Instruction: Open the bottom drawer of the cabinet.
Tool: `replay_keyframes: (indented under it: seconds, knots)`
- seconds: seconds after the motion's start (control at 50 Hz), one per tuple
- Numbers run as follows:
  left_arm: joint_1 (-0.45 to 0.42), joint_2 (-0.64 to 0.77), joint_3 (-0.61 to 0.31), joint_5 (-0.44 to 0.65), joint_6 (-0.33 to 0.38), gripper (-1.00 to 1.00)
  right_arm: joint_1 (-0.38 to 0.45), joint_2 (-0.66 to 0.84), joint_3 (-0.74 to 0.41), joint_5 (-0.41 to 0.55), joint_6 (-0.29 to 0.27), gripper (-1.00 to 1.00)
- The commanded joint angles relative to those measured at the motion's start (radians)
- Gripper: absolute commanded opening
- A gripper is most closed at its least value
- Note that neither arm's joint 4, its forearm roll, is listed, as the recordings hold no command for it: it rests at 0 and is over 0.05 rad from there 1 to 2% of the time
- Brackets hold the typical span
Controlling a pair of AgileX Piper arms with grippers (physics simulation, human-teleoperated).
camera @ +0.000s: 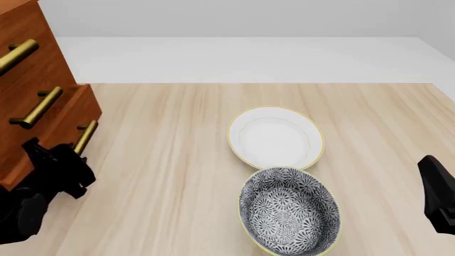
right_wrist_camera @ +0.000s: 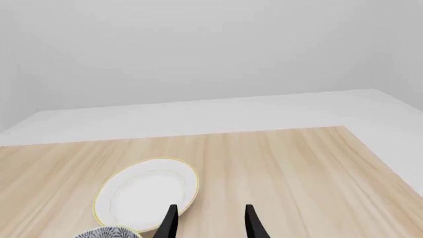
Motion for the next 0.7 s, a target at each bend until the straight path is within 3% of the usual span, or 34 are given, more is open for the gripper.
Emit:
replay_keyframes:
  seconds: [0.02,0.7]
  knots:
    - [-0.17,-0.019,-0.016,-0.036,0.029,-1.0,0.0,0.0,0.0,0.0,0.001,1.0]
    - [-0.293,-0.074,0.003,-0.036,0.046,-1.0,-0.005,0.0,0.0,0.002,0.008,1.0]
